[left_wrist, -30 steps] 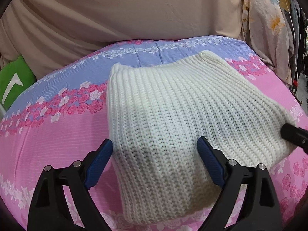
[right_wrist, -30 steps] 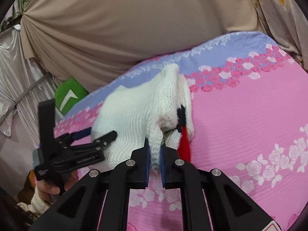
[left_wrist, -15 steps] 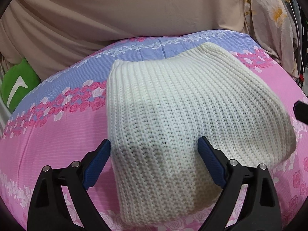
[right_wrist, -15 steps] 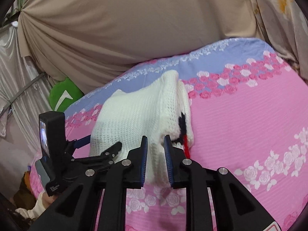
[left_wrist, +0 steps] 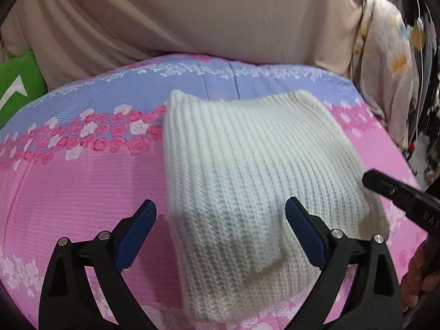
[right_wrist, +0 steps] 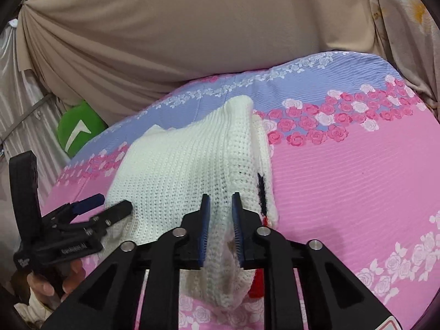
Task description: Fold small clothes
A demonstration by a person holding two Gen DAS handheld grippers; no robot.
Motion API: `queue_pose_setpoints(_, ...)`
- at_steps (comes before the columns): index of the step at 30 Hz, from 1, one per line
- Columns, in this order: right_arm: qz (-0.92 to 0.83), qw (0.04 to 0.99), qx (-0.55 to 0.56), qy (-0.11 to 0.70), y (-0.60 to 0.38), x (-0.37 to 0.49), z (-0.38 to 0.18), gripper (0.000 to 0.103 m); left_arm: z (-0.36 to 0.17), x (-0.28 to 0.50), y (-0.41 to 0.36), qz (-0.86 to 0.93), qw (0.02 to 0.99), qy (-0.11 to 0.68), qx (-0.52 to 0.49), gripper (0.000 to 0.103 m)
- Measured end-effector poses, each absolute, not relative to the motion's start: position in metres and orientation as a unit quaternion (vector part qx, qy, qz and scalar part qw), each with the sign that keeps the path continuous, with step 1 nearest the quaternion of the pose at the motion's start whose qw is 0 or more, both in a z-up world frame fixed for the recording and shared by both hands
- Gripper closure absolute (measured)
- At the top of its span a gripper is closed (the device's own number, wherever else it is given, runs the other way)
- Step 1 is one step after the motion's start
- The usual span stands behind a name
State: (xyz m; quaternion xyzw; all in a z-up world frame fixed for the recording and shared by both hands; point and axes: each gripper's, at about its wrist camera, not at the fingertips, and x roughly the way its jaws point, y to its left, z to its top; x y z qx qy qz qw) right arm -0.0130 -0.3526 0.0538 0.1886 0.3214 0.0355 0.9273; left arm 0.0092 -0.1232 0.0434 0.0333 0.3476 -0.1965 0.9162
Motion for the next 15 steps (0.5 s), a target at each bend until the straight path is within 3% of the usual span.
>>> queue_pose_setpoints(2, 0.022, 0.929, 0.184, 0.32, -0.357, -0.01, 0.056, 0.032, 0.056, 0.021, -0.11, -0.206, 0.915, 0.347, 0.011, 0.006)
queue_pose_setpoints(9, 0.068, 0.884, 0.234, 0.398, -0.371, 0.042, 0.014, 0.026, 0.03, 0.073, -0.113, -0.248, 0.868, 0.43, -0.009, 0.006)
queue_pose_setpoints(15, 0.114, 0.866, 0.273, 0.404, -0.379, 0.058, -0.001, 0.018, 0.007, 0.088, -0.126, -0.296, 0.839, 0.456, -0.041, 0.005)
